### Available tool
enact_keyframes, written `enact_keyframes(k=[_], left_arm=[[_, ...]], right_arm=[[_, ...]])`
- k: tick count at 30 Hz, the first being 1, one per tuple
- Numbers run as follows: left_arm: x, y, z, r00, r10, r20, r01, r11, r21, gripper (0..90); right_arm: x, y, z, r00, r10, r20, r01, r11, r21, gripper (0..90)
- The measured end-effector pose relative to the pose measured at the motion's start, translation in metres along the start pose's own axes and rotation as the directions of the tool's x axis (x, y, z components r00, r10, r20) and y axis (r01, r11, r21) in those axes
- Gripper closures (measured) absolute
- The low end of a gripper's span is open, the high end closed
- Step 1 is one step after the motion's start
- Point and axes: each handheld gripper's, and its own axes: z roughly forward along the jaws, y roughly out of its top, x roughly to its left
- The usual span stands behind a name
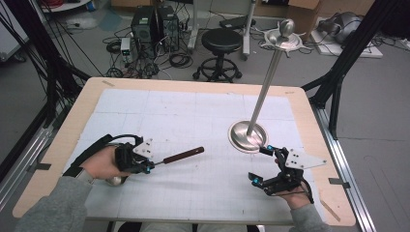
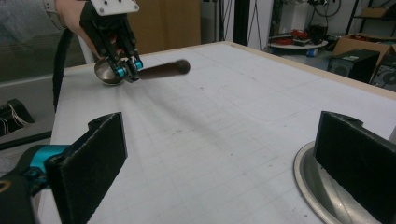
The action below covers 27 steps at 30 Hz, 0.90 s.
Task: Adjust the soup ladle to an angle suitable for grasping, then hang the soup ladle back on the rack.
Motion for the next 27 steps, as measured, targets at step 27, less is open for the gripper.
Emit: enact_keyframes(k=[27], left_arm=[[-0.007,0.001,-0.038,0.9849,-0.171,-0.027,0.154,0.9355,-0.318,84.3]], right_arm=[[0.000,0.001,-0.002,1.0000,-0.005,0.008,0.005,1.000,-0.013,1.5]])
